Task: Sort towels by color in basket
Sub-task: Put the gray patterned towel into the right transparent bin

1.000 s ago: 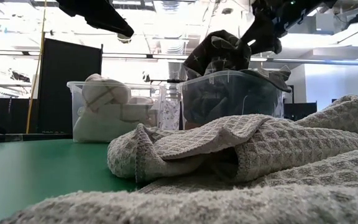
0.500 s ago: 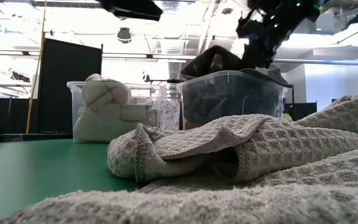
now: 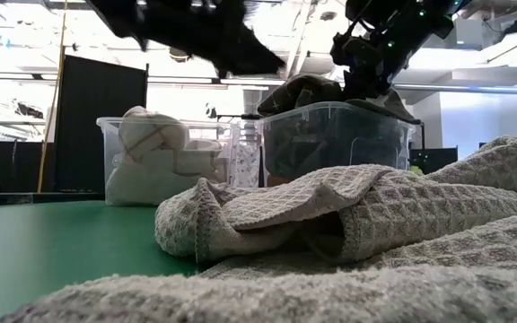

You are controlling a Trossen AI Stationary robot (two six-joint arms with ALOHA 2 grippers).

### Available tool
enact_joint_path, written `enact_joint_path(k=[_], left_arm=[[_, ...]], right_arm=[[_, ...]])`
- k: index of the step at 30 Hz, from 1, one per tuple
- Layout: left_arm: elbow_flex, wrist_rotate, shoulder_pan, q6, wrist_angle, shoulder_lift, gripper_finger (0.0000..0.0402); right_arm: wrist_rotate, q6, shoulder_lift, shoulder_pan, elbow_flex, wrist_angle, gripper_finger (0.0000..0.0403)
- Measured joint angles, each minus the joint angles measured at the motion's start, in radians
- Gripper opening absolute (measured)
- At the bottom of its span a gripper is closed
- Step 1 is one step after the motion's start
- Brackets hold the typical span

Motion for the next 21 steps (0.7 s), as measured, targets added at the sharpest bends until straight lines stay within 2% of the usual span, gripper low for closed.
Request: enact_joint_path(k=[6, 12, 17, 21], left_arm=[[0.155, -0.01, 0.013, 0.132, -0.008, 0.185, 0.0174], [0.365, -0.006, 0.042, 0.148, -0.244, 0.367, 0.0174], [0.495, 0.018, 0.044, 0.152, -0.363, 0.457, 0.0173], [0.527, 0.021, 0.044, 0.16, -0.39, 0.486, 0.0173]], right_arm=[[0.0, 0.022, -0.003, 0.007, 0.0, -0.004, 0.0042], [0.0, 0.025, -0.003, 0.02, 0.0, -0.031, 0.0049], [-0.001, 0.025, -0.04, 0.019, 0.0, -0.103, 0.005], [0.0, 0.0, -0.12, 0.019, 0.004, -0.153, 0.0052]])
